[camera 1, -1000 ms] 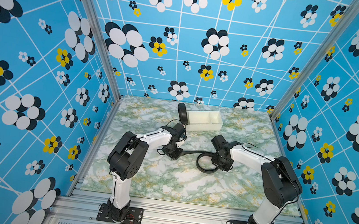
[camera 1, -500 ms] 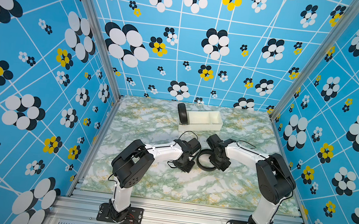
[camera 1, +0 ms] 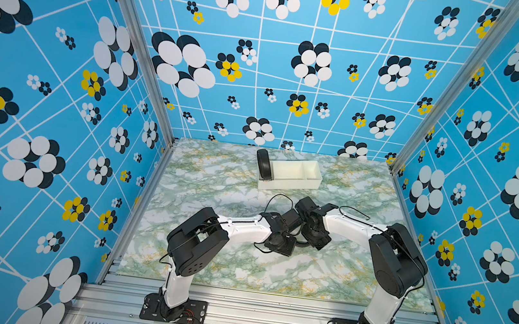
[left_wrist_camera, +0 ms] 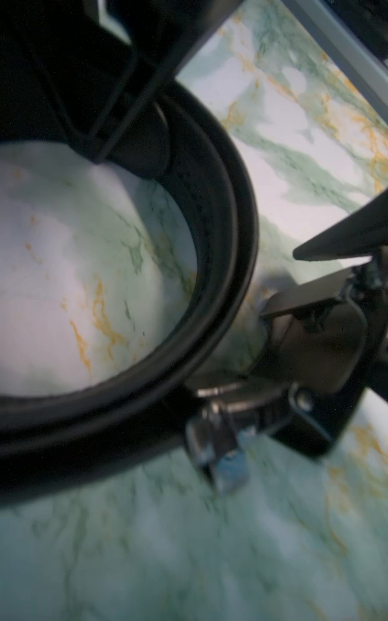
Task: Place the belts into the storage roll
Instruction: Roll the belt at the center of the board.
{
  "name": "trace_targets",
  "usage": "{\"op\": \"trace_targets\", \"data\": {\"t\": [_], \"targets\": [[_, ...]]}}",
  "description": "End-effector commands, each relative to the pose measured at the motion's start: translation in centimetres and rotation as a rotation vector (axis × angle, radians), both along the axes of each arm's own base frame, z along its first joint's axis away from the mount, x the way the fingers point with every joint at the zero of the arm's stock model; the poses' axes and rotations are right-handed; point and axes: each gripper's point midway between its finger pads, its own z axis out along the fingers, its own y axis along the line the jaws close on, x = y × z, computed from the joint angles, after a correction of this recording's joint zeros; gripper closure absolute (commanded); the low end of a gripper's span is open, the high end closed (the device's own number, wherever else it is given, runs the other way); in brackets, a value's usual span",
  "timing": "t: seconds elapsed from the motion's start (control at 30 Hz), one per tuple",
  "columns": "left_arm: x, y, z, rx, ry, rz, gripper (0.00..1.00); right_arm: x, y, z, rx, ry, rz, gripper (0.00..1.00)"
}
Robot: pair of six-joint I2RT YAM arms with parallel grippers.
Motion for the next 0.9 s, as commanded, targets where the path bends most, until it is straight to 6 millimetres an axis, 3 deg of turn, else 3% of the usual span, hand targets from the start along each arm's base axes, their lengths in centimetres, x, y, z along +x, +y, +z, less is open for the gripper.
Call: {"op": "trace_targets", "data": {"t": [0.0,0.13,0.4,0.5,0.63,0.87], "targets": [[-1.5,-0.2,-1.0,-0.038,0.064,0.019,0.58,-2.7,0.1,-3.7,0.017,0.119,-0.019,0.85],[-2.6,0.5,-0.6,-0.049,0.080,0.019,0.55,-2.8,0.1,-3.8,0.018,0.126,-0.007,0.85],[-3.6,3.9,7.4,-0.162,-0.031,0.053,0.47,-2.9,0.6,-4.3,0.042,0.140,0.024,0.84],[-2.1,6.2,9.8,-0.185,-0.073,0.116,0.44,-2.8,0.7,-4.4,0.048,0.140,0.033,0.85],[1.0,8.9,10.2,-0.166,-0.054,0.180,0.44,-2.6,1.0,-4.5,0.054,0.147,0.050,0.85],[6.2,7.3,8.9,-0.155,-0.036,0.126,0.43,-1.6,1.8,-4.3,0.069,0.143,0.083,0.85]]}}
